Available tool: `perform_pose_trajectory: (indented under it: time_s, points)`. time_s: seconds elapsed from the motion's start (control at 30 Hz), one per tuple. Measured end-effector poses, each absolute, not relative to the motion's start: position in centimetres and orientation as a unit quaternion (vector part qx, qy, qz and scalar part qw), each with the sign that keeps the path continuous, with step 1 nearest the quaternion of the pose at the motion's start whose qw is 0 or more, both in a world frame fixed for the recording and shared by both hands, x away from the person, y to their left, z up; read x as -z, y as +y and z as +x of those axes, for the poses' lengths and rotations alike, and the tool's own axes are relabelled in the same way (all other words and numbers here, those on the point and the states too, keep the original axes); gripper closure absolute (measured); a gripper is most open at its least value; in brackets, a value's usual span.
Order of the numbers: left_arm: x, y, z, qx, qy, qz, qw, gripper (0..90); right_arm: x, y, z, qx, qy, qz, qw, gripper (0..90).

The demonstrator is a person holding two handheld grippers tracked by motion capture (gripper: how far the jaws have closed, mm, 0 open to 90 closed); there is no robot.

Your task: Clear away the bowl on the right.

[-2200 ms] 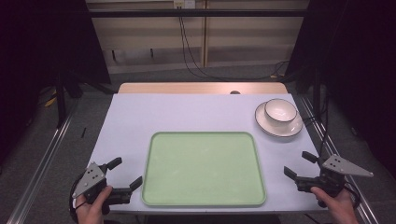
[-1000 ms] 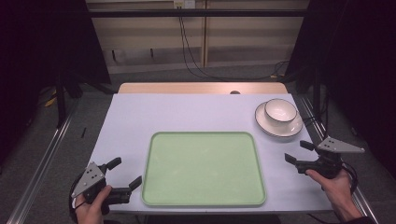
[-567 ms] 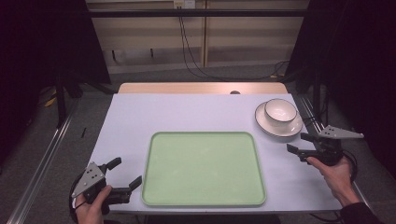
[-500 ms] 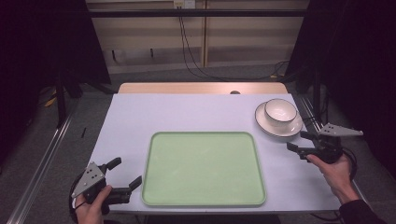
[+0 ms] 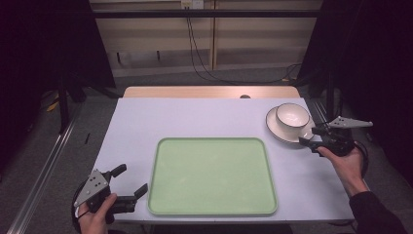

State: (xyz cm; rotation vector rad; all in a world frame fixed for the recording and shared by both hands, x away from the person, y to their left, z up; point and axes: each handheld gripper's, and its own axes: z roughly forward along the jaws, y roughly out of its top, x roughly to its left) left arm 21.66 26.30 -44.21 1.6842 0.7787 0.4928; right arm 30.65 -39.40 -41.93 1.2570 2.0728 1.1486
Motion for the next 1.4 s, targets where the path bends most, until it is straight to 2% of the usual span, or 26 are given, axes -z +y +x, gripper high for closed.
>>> perform_pose_trajectory:
  time_s: [0.33,1.03,1.23,1.4]
  points:
    - [44.2,26.2,21.7,-0.209,0.327,0.720,0.576,1.2,41.6,-40.7,33.2,-0.411,0.747,0.472,0.223,37.0]
    - [44.4,26.2,21.8,-0.205,0.328,0.723,0.572,1.3,41.9,-42.0,39.0,-0.351,0.743,0.529,0.213,40.4]
    - [44.4,26.3,21.8,-0.207,0.328,0.723,0.572,1.3,42.2,-42.0,41.0,-0.328,0.746,0.552,0.176,39.3]
    - [44.4,26.3,21.8,-0.204,0.329,0.722,0.573,1.4,42.5,-41.7,41.7,-0.312,0.746,0.562,0.173,41.3]
